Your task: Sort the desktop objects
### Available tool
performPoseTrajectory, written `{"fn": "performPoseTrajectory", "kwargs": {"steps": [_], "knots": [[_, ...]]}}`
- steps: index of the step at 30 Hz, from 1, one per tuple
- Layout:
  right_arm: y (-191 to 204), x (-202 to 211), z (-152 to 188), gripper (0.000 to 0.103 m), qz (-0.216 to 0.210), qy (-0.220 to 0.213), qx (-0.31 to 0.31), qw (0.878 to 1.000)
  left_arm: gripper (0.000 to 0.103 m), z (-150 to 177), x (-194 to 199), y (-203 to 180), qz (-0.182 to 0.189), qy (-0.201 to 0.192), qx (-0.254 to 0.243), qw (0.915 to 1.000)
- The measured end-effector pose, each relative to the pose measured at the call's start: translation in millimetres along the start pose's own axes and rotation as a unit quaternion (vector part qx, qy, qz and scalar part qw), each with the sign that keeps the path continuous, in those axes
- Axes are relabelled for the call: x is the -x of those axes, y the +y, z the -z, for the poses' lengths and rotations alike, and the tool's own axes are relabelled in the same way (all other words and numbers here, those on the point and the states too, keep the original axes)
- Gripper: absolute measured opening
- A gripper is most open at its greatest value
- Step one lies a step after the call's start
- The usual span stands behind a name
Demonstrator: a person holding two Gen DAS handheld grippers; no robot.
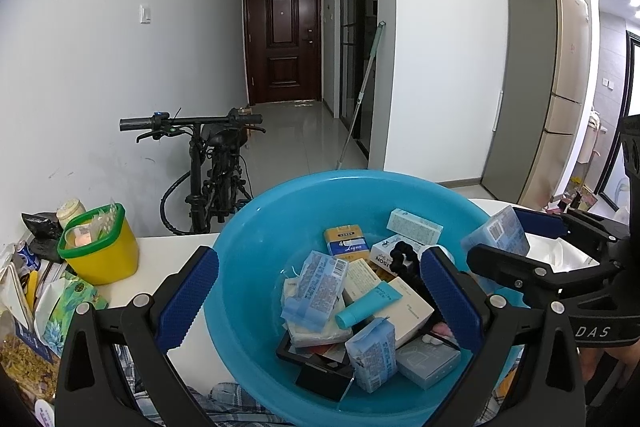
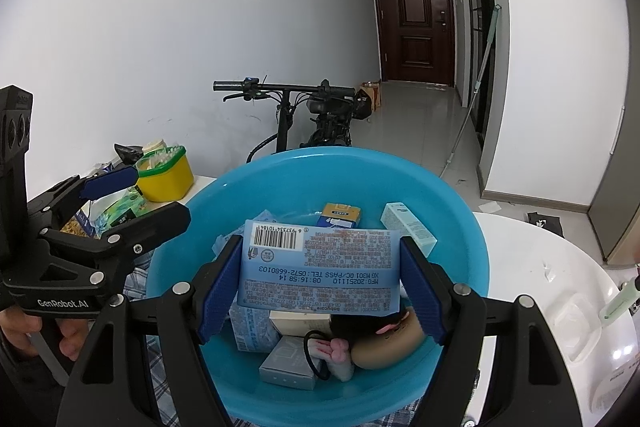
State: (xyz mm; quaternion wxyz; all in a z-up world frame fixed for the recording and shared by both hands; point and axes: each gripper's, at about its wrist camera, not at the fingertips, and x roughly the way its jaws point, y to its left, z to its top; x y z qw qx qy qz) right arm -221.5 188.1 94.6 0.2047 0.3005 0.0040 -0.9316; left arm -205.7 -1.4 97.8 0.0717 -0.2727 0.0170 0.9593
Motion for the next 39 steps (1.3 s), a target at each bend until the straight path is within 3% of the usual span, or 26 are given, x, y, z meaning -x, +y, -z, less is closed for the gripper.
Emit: {"fn": "performPoseTrajectory", "kwargs": {"steps": [14,15,18,39], "knots": [[-0.3,2.5,-2.7,0.075,-0.001,-0.006,-0.002,1.000,0.103,-1.8,3.7,-1.2,-0.005,-0.001,-0.004,1.0000],[-0.7,2.5,-2.8,0.079,0.000,-0.007,-0.003,1.000,0.103,-2.0,4.3,-0.8,-0.005,-0.001,-0.003,1.0000],[-3.3,4.0,-3.4,0.103,0.011,-0.012,-0.008,1.000,0.103,-2.5,4.8,1.2,-0.006,-0.001,0.001,1.0000],[-8.4,5.4,-2.4,0.103,0.034,-0.005,-0.013,0.999,0.103,0.5,-2.4,-5.3,-0.013,0.019,-0.004,0.9997]]}}
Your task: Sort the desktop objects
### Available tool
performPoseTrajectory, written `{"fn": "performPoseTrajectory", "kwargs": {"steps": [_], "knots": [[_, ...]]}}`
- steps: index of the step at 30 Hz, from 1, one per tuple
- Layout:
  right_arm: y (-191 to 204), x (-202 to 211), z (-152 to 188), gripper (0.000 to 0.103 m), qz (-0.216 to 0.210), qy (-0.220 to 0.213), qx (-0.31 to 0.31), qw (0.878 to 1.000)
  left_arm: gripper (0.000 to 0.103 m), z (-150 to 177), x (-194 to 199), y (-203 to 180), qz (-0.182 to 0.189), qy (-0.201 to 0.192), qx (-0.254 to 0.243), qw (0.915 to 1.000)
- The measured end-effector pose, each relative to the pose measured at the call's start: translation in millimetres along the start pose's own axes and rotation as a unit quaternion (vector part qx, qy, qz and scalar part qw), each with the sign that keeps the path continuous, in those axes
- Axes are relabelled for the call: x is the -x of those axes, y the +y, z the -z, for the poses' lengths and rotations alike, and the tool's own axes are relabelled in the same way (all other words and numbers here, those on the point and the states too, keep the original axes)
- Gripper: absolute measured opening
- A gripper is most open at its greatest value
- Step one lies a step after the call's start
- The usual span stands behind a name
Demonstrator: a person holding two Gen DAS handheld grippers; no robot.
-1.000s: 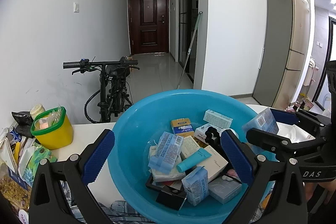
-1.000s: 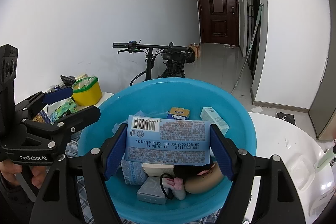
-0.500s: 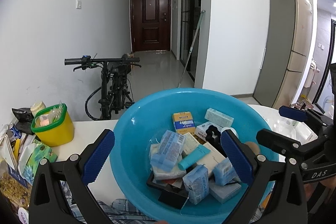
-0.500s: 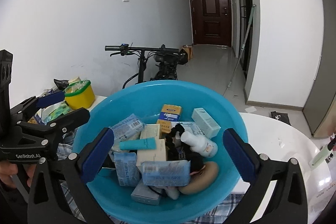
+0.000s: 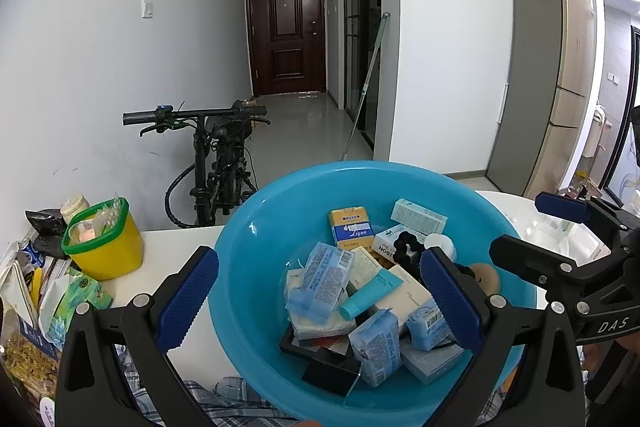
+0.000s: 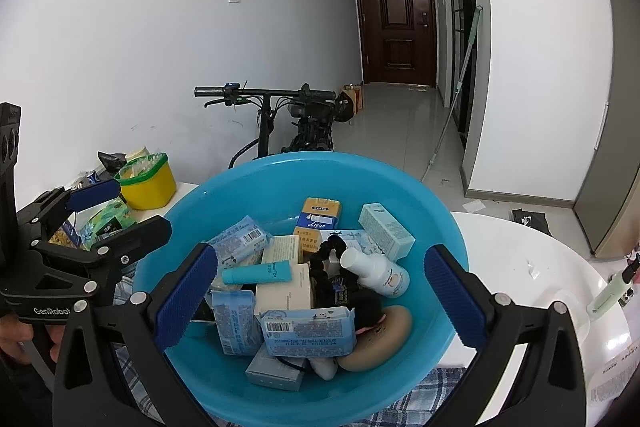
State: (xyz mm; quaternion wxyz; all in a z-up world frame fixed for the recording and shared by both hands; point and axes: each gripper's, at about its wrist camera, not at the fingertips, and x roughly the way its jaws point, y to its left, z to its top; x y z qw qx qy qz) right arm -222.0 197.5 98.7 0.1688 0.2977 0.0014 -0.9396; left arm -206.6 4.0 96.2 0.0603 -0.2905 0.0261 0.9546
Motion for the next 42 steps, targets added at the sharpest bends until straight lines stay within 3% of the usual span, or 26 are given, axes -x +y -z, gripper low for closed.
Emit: {"fn": "performPoseTrajectory", "kwargs": {"steps": [17,42], "knots": [[0.9,-1.7,0.1,0.103,0.004,0.001,0.004,1.000,0.103,-0.4,5.2,-2.9,-0.016,-0.008,-0.016,0.9997],[7.9,12.8,-3.3,0.103,0.023,-0.005,0.022,0.999,0.103,-3.3,12.0,-4.1,-0.005,-0.012,-0.023,0.9997]]}}
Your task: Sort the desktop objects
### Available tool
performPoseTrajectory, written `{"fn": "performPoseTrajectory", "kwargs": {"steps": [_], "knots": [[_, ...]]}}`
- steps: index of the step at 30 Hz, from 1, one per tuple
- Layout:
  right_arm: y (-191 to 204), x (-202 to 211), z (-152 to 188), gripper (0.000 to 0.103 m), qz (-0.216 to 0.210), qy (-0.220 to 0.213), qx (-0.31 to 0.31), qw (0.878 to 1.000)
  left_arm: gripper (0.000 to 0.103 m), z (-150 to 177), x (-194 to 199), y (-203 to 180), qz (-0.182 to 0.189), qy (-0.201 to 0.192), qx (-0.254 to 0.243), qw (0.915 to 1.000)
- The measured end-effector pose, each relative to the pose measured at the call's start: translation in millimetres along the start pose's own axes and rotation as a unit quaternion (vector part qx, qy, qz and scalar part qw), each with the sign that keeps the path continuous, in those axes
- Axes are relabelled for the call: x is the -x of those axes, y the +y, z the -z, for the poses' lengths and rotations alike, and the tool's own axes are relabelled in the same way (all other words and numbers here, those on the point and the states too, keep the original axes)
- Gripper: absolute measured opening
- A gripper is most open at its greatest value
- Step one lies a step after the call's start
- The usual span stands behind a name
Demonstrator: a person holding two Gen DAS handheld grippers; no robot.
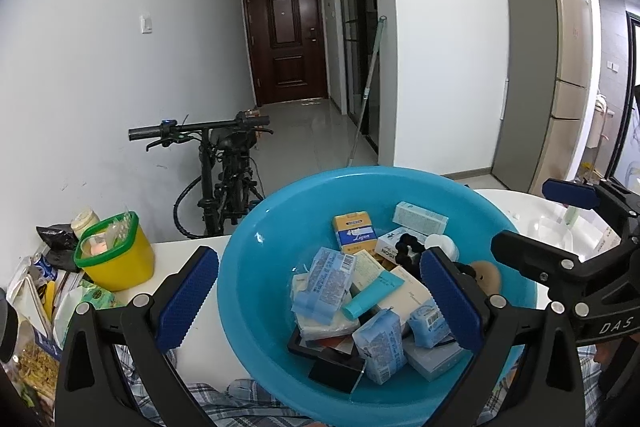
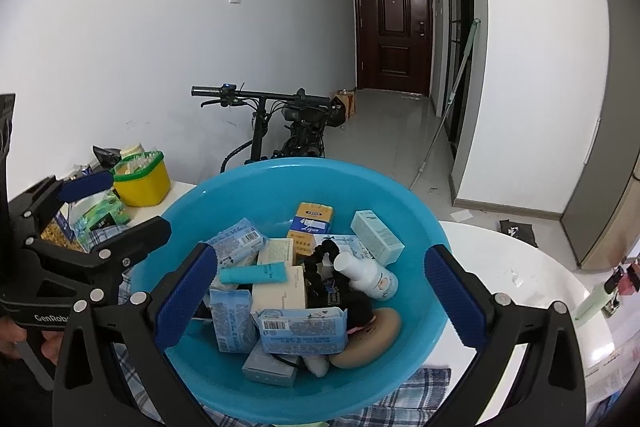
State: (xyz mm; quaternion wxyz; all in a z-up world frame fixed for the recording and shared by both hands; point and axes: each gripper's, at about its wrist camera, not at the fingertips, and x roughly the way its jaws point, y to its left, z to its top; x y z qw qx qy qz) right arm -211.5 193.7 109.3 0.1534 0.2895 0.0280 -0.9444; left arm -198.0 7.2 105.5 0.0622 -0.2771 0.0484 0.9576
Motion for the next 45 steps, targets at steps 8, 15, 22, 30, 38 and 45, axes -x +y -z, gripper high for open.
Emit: {"fn": "performPoseTrajectory", "kwargs": {"steps": [8,15,22,30,38,45], "knots": [[10.0,36.4,17.2,0.103,-0.002,0.007,0.001,1.000,0.103,-3.8,5.9,9.2,0.019,-0.004,0.020,0.9996],[24.6,88.9,55.9,0.103,0.009,0.010,0.003,1.000,0.103,-7.7,27.1,-2.6,0.033,-0.025,0.013,0.9991],[28.7,114.4,98.9,0.103,0.034,0.020,-0.007,0.999,0.103,-9.5,42.4,-18.5,0.031,-0.037,-0.001,0.9988],[17.7,110.0,135.1,0.103,0.044,0.036,-0.014,0.998,0.103,2.8,83.0,-39.3,0.029,-0.043,-0.019,0.9984],[9.3,110.5,157.4,0.103,0.003,0.038,-0.042,0.998,0.103,35.8,139.8,-20.5,0.009,-0.032,-0.004,0.9995],[19.0,118.7,166.9,0.103,-0.032,0.013,-0.038,0.999,0.103,65.7,198.1,-8.5,-0.014,-0.039,0.018,0.9990]]}}
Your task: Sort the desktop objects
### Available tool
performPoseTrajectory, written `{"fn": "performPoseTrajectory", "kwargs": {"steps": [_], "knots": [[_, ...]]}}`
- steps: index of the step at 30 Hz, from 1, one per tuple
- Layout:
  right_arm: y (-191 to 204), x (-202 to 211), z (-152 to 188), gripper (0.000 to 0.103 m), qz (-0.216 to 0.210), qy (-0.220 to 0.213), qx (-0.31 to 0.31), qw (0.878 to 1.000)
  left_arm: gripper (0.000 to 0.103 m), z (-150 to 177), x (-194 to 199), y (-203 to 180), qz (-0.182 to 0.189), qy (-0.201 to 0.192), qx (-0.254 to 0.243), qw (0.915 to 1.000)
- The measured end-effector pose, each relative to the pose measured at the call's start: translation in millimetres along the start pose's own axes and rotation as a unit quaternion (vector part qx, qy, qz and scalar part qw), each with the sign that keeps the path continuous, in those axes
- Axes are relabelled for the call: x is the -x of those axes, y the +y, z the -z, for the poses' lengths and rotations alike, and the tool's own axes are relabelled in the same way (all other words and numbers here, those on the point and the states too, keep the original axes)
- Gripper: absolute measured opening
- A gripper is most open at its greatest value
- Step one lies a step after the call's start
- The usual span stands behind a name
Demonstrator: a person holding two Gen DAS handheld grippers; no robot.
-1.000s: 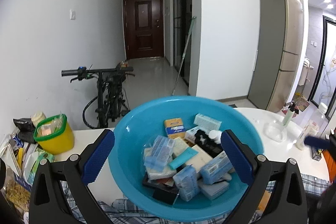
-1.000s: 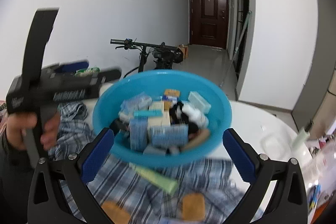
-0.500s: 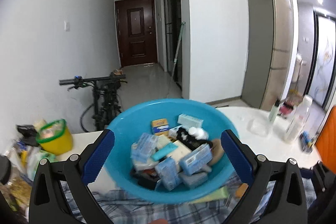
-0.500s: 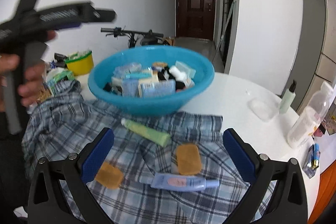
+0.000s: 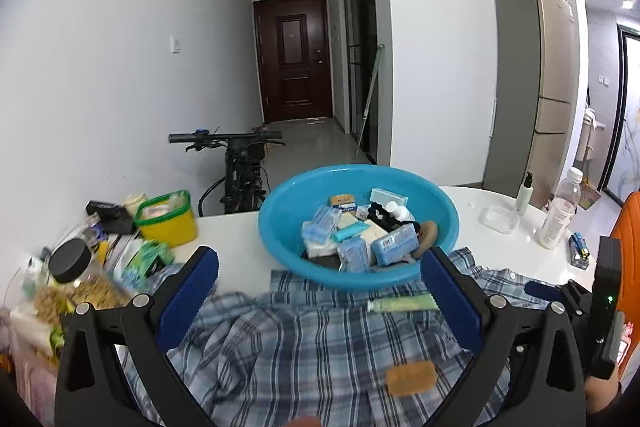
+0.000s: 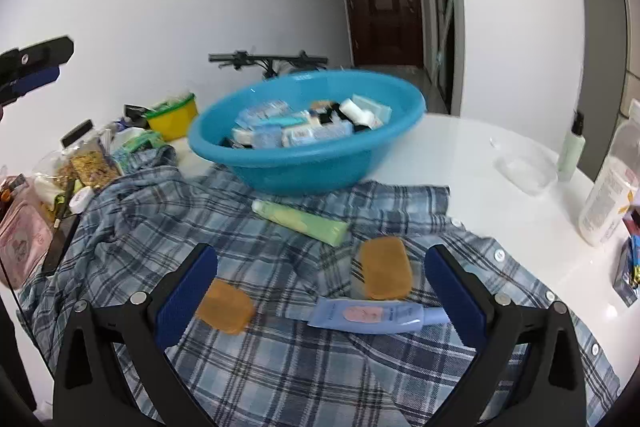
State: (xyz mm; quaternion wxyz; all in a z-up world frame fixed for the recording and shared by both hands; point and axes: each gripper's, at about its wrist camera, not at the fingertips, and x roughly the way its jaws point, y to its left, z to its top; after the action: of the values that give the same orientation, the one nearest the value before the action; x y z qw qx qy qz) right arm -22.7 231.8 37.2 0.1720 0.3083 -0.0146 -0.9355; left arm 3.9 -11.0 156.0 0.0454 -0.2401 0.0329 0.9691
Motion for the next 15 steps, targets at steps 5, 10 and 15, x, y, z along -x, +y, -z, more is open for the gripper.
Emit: {"fn": "performPoseTrajectory", "kwargs": {"steps": [5,10,15], "knots": [[6.8,3.0,2.7,0.103,0.001,0.006,0.012,1.000,0.103,24.6,16.7,-2.1,-0.035,0.012,0.016,0.9992],[9.5,4.8,10.3,0.103,0.008,0.015,0.017,1.000,0.103,62.7,9.7,-12.2,-0.033,0.021,-0.004,0.9992],[13.0,1.8,22.0,0.103,0.001,0.027,0.016,1.000,0.103,99.6,-20.9,-16.8,-0.047,0.067,-0.015,0.9965]]}}
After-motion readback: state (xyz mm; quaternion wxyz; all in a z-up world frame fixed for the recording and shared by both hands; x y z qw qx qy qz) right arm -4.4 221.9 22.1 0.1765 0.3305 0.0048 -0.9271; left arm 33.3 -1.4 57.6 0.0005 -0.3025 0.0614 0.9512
